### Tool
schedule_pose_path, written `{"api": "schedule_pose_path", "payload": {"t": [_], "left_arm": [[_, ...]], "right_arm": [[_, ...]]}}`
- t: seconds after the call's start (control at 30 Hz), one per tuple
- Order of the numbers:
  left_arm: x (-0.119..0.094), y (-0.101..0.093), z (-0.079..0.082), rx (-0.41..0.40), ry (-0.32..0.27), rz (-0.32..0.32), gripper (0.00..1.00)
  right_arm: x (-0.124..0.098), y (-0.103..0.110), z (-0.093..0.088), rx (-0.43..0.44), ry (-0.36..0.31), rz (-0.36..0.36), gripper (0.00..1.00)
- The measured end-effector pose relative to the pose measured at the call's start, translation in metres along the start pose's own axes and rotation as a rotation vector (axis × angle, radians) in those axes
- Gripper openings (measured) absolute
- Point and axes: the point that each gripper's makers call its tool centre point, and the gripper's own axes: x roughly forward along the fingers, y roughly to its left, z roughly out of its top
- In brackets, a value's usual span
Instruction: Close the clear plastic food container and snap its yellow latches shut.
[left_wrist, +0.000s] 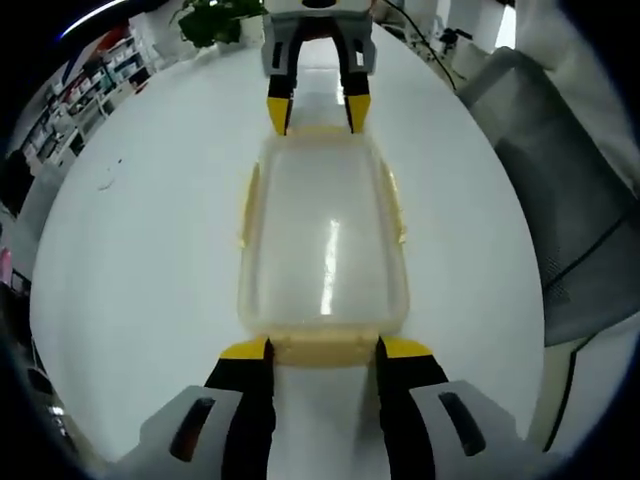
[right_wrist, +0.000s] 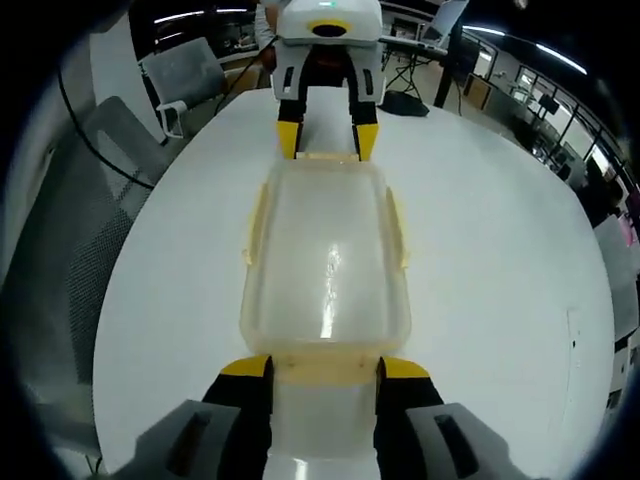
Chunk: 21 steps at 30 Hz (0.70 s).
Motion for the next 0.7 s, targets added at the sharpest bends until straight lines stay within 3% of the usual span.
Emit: {"api": "schedule_pose_path", "payload": {"t": [0.43, 0.5, 0.7], "left_arm": [[0.0011, -0.0026, 0.002, -0.011, 0.013, 0.012, 0.38], [0.0005, -0.0028, 0.0016, -0.042, 0.012, 0.019, 0.37], [-0.0015, -0.0094, -0.0002, -0.011, 0.023, 0.019, 0.37]], "right_arm": [[-0.0006, 0.002, -0.0015, 0.009, 0.023, -0.008, 0.36], [-0.0013, 0.0018, -0.0017, 0.007, 0.015, -0.004, 0.36], [-0.0035, 0.0062, 0.002, -0.01, 0.01, 0.004, 0.36]]}}
